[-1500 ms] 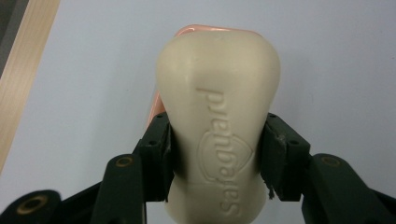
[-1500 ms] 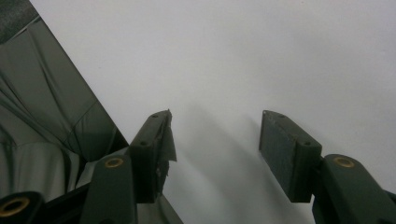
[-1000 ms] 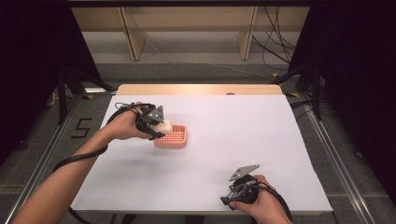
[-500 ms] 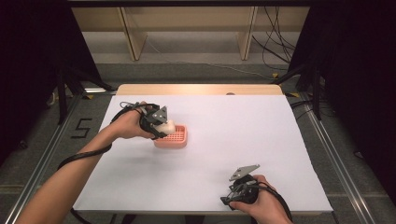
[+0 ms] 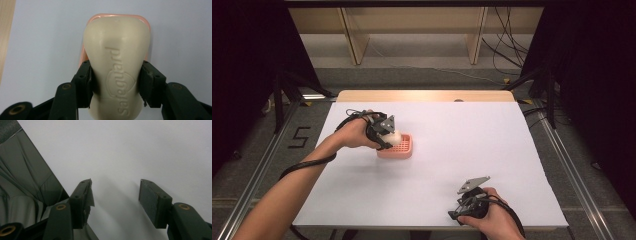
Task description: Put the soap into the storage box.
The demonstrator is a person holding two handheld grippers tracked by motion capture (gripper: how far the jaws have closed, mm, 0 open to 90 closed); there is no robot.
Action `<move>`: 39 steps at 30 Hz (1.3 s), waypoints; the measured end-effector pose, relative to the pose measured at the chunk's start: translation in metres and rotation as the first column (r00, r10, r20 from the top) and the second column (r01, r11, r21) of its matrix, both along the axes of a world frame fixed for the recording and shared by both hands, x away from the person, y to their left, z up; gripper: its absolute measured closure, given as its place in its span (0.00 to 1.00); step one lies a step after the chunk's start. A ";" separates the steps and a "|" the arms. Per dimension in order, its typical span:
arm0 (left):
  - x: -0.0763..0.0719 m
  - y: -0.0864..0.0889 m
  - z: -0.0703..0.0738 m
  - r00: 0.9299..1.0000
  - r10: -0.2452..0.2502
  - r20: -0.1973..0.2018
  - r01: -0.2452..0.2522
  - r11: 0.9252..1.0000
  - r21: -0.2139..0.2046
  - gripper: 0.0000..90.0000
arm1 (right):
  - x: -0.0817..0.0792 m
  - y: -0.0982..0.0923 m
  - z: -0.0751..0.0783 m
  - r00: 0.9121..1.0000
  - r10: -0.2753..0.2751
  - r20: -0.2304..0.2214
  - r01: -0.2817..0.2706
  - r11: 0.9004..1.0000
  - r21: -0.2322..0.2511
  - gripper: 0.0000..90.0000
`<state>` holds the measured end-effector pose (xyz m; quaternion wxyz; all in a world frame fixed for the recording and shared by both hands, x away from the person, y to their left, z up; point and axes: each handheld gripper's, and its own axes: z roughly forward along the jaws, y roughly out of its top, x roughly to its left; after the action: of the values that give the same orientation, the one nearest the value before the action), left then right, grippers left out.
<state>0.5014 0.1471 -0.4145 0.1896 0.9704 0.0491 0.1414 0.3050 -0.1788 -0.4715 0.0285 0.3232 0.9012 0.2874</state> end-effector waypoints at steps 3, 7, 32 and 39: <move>0.002 -0.001 -0.002 1.000 -0.001 -0.003 0.001 1.000 0.015 0.55 | 0.000 0.000 0.000 1.000 -0.001 -0.001 0.001 1.000 0.000 0.49; 0.004 -0.003 -0.006 1.000 0.004 -0.021 -0.003 1.000 0.023 0.55 | 0.000 0.000 0.000 1.000 0.000 -0.002 0.000 1.000 0.000 0.49; 0.012 -0.002 -0.004 0.992 0.096 -0.083 -0.099 0.995 -0.032 0.40 | -0.005 0.001 0.001 0.997 -0.057 -0.050 0.056 0.998 -0.015 0.49; -0.026 0.030 0.010 0.985 0.156 -0.069 -0.166 0.970 -0.179 0.36 | -0.001 -0.002 0.000 1.000 -0.001 -0.004 0.001 1.000 -0.003 0.49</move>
<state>0.4756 0.1772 -0.4044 0.2652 0.9449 0.1458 0.1245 0.3040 -0.1805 -0.4713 0.0273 0.3242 0.9016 0.2852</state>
